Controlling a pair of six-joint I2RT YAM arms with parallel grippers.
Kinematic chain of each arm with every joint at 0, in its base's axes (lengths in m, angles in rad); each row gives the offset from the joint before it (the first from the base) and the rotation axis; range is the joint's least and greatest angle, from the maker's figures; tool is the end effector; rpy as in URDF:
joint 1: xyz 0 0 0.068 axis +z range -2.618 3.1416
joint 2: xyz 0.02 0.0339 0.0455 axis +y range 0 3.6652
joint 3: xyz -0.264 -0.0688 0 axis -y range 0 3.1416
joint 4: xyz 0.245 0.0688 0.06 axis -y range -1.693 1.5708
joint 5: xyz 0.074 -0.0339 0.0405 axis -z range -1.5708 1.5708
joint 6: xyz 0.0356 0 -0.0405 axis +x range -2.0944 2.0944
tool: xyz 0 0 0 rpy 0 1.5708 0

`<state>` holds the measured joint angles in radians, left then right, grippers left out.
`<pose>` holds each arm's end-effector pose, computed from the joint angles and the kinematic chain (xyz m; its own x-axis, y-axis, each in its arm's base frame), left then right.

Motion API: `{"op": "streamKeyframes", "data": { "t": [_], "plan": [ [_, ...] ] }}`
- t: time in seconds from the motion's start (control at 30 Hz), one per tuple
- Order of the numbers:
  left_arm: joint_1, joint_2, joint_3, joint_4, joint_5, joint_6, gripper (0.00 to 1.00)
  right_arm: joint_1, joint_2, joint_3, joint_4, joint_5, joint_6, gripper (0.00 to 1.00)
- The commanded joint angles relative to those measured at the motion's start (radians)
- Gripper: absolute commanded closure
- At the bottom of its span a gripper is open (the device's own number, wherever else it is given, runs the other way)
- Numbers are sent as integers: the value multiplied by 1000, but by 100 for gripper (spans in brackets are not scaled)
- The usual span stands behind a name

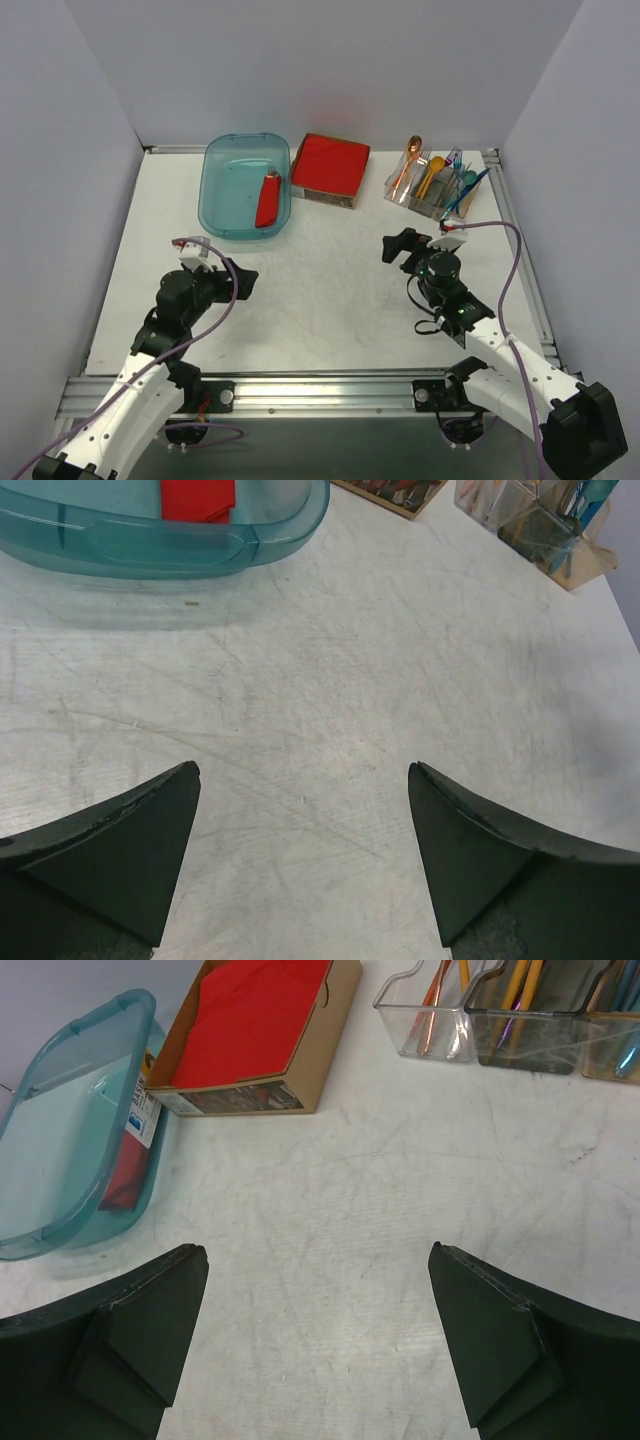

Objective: Place the utensils on the paper napkin and roll it up
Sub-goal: Pick up the napkin from the container.

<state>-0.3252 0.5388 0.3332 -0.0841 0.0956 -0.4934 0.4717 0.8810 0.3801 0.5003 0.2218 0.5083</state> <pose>0.1414 -0.0513 0.2264 -0.4301 -0.3525 -0.8311 0.2282 0.8482 -0.4779 0.1857 0.0859 0.2521 -0.1208 0.4713 -0.8736 -0.2158 0.8466 0.4866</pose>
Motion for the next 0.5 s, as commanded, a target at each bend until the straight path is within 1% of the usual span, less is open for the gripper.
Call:
{"op": "streamKeyframes", "data": {
  "t": [0.0,0.03,0.07,0.1,0.13,0.17,0.2,0.23,0.27,0.3,0.33,0.37,0.43,0.47],
  "plan": [
    [2,48,46,59,26,0,6,-4,-59,-33,56,28,22,0],
    [-1,73,75,69,35,4,6,-4,-80,-40,58,33,27,0],
    [-8,142,101,108,41,13,5,-4,-85,-44,58,45,32,1],
    [-40,186,134,107,23,30,4,-4,-86,-47,52,50,36,1],
    [-58,234,221,93,0,38,4,-5,-80,-46,49,53,45,1],
    [-84,283,265,89,-22,45,4,-5,-74,-44,44,53,47,1],
    [-122,385,318,86,-61,55,4,-5,-68,-44,40,48,52,1],
    [-139,436,369,86,-71,56,3,-5,-54,-46,41,47,58,1],
    [-150,488,479,87,-65,61,4,-5,-48,-49,44,44,61,1],
    [-158,601,539,52,-36,73,5,-7,-42,-52,52,33,64,1],
    [-169,662,605,14,-22,87,5,-7,-36,-55,53,27,68,1],
    [-175,784,753,-3,-17,101,5,-8,-34,-55,58,19,70,1],
    [-183,909,904,-66,-10,151,4,-8,-42,-61,66,5,70,1],
    [-186,1022,1037,-83,-4,171,3,-8,-48,-64,70,-1,76,2]
  ]
}}
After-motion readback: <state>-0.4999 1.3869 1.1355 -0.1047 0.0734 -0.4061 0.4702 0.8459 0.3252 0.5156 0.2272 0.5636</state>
